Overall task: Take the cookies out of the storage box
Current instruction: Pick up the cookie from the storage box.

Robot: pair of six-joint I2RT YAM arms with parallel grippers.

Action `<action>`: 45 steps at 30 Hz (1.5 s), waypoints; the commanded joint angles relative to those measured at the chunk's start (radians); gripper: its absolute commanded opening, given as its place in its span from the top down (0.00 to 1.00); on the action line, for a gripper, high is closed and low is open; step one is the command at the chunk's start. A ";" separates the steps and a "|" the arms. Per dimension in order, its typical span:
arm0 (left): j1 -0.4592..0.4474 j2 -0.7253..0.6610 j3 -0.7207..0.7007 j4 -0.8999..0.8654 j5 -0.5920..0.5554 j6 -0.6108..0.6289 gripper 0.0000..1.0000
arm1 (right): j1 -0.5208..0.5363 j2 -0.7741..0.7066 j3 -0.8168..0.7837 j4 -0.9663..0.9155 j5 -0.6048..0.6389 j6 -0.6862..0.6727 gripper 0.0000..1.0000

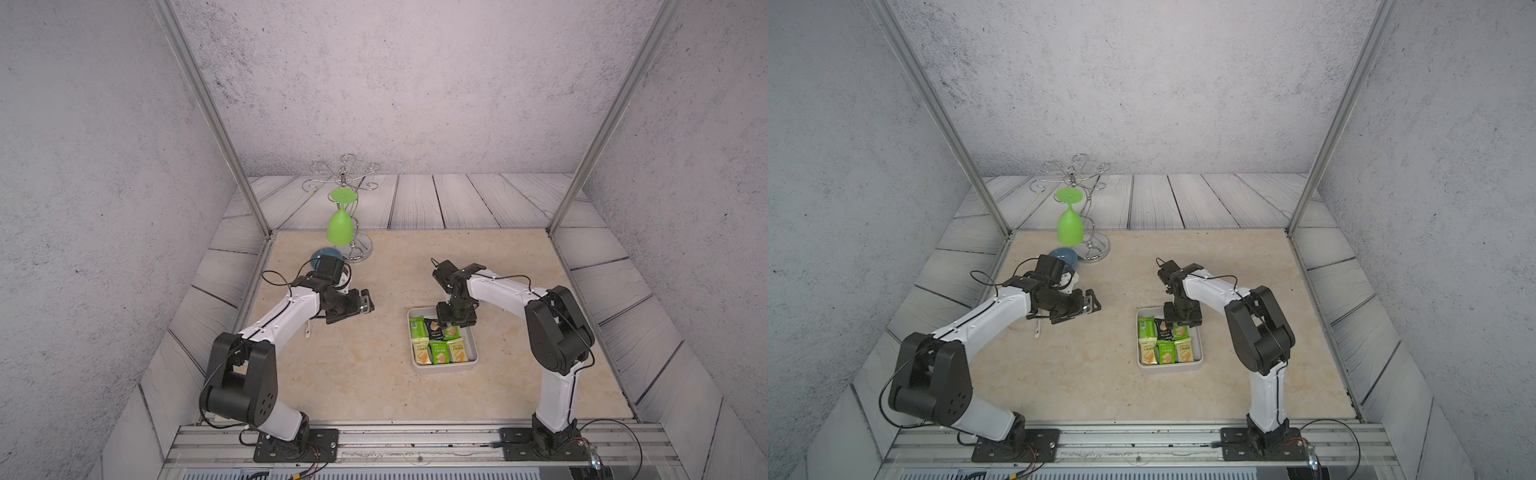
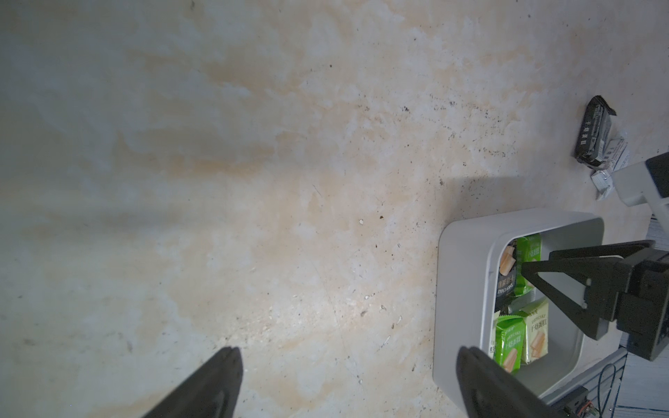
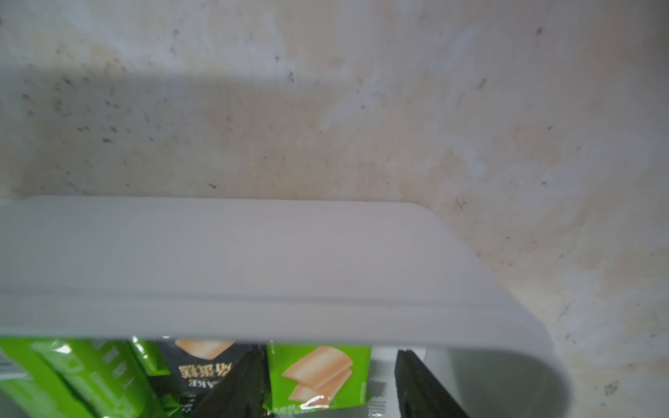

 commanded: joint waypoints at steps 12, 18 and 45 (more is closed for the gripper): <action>-0.008 -0.025 -0.009 -0.020 -0.009 0.012 0.02 | 0.002 0.045 0.040 -0.014 0.028 -0.011 0.41; -0.008 -0.026 -0.011 -0.019 -0.010 0.012 0.02 | 0.004 0.053 0.035 -0.013 0.029 -0.009 0.41; -0.008 -0.029 -0.007 -0.020 -0.009 0.012 0.02 | 0.004 0.052 0.046 -0.024 0.031 0.000 0.60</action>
